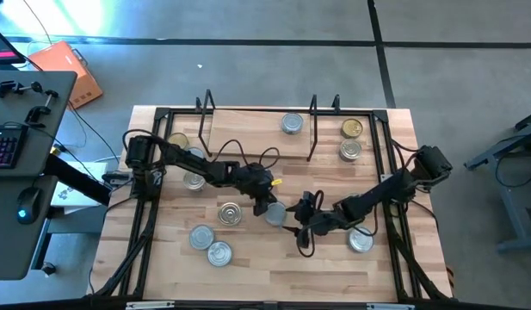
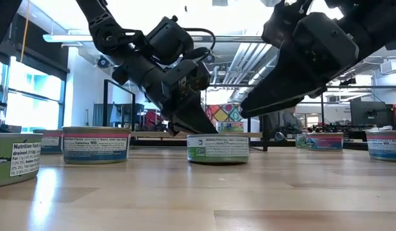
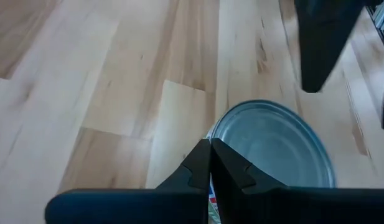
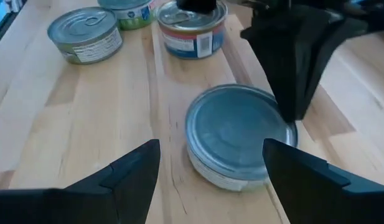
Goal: Stack canned seafood by type on shelf
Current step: Stack the green-white tuna can on top of the green-white tuna can on the shelf
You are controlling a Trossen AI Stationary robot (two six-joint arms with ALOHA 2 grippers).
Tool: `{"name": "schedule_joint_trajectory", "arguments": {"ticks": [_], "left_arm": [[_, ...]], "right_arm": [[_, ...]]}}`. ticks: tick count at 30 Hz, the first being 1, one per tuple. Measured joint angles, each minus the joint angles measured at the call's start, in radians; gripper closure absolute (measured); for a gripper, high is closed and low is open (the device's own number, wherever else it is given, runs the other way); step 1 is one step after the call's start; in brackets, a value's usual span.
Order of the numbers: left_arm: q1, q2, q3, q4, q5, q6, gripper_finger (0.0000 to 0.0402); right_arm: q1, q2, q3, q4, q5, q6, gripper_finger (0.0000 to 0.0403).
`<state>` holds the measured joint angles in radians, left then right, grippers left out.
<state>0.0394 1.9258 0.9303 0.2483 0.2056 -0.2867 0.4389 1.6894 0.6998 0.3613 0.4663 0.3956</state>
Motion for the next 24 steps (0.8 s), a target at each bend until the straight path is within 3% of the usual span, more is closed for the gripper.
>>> {"name": "schedule_joint_trajectory", "arguments": {"ticks": [7, 14, 19, 24], "left_arm": [[0.009, 0.004, -0.017, -0.029, -0.010, 0.002, 0.0401], [0.008, 0.006, -0.018, -0.029, -0.012, 0.012, 0.0401], [0.008, 0.006, -0.018, -0.019, -0.010, 0.013, 0.0401], [0.004, 0.005, -0.017, -0.016, -0.008, 0.019, 0.0401]], "right_arm": [[0.000, 0.009, 0.000, 0.013, -0.063, -0.148, 0.0126], [0.000, 0.047, 0.000, 0.031, 0.091, -0.262, 0.0126], [0.000, 0.029, 0.000, 0.024, 0.113, -0.268, 0.0126], [0.005, -0.044, 0.000, -0.126, 0.136, -0.194, 0.0126]]}}
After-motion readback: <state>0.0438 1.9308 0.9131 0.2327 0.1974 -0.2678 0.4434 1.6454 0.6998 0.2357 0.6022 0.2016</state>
